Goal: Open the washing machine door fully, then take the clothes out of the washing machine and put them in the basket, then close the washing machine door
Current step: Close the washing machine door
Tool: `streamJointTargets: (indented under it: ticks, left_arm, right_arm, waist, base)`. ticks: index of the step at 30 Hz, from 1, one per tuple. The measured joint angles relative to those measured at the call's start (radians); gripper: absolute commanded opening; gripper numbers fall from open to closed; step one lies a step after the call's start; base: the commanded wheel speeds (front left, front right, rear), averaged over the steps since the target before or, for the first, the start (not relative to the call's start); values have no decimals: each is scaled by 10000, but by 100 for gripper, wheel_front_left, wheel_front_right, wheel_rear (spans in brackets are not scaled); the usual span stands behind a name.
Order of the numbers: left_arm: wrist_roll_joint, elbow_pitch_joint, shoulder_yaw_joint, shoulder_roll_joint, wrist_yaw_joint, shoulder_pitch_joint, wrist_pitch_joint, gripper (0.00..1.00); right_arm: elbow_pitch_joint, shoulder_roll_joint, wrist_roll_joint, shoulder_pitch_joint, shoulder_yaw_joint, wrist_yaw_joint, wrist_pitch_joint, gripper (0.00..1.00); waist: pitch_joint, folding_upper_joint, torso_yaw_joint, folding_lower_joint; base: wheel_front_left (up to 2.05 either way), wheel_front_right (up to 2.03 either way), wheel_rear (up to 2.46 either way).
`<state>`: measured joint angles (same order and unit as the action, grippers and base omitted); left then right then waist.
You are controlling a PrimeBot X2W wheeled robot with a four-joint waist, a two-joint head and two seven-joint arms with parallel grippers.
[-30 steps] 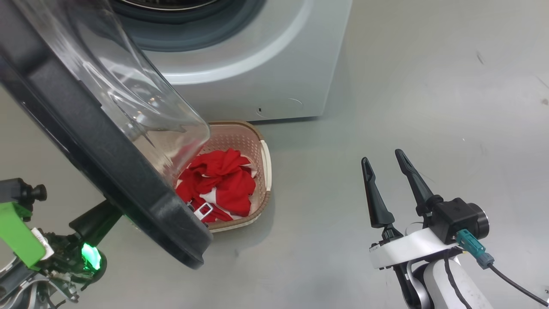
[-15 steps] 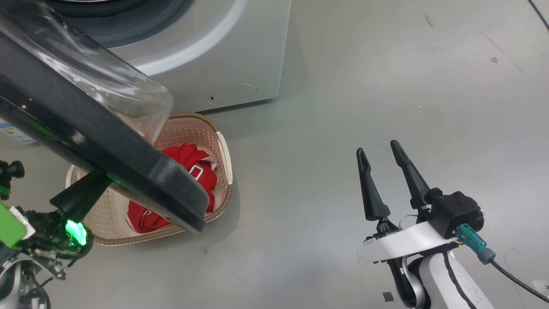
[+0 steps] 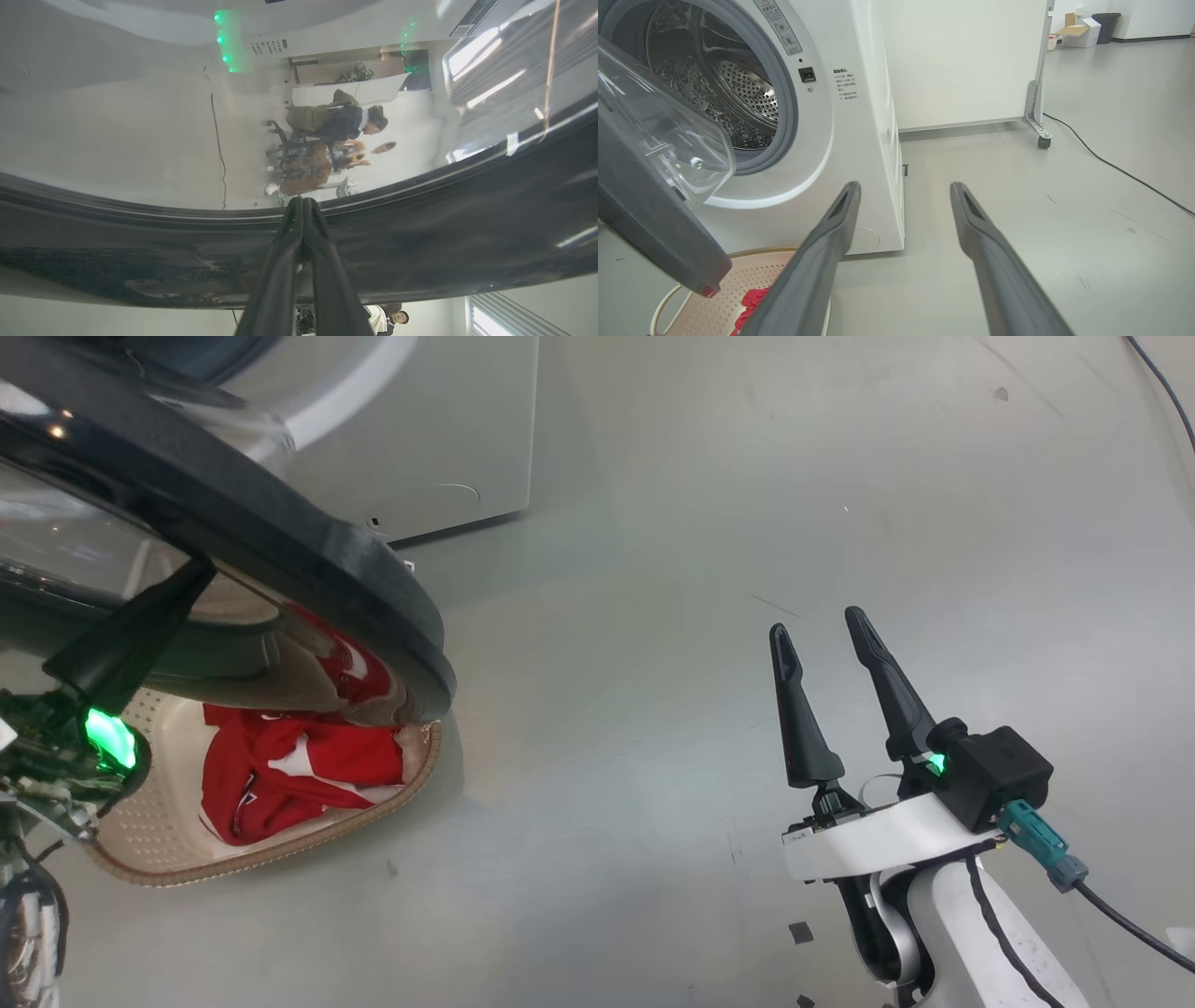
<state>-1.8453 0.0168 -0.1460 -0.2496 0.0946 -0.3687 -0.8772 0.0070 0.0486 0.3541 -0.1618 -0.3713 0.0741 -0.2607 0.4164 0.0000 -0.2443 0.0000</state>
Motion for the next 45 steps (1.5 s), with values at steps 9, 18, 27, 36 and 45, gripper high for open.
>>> streamJointTargets:
  ticks: [9,18,27,36,45]
  left_arm:
    - [253,474,-40,-115,-291,-1186,518,0]
    - [731,1154,-148,-109,-399,-2222,1135,0]
    - [953,1918,-134,-6,-405,-3007,1674,0]
    - [1193,2435,-119,263,-176,-3233,1843,0]
    - [228,2635,-727,1012,244,-2479,1730,0]
  right_arm:
    - [-90,0,153,-184,-132,94,0,100]
    - [-109,-2,276,-347,-322,173,0,100]
    - [-117,-4,328,-359,-322,257,0,100]
    - [-115,-6,318,-361,-178,274,0,100]
    - [23,-6,-71,-360,105,339,0,100]
  waist:
    - [384,0,-444,0]
    - [573,0,-844,0]
    - [629,0,-1030,0]
    - [545,0,-985,0]
    - [312,0,-155,-1]
  base:
    - [0,0,0]
    - [0,0,0]
    - [0,0,0]
    - [0,0,0]
    - [0,0,0]
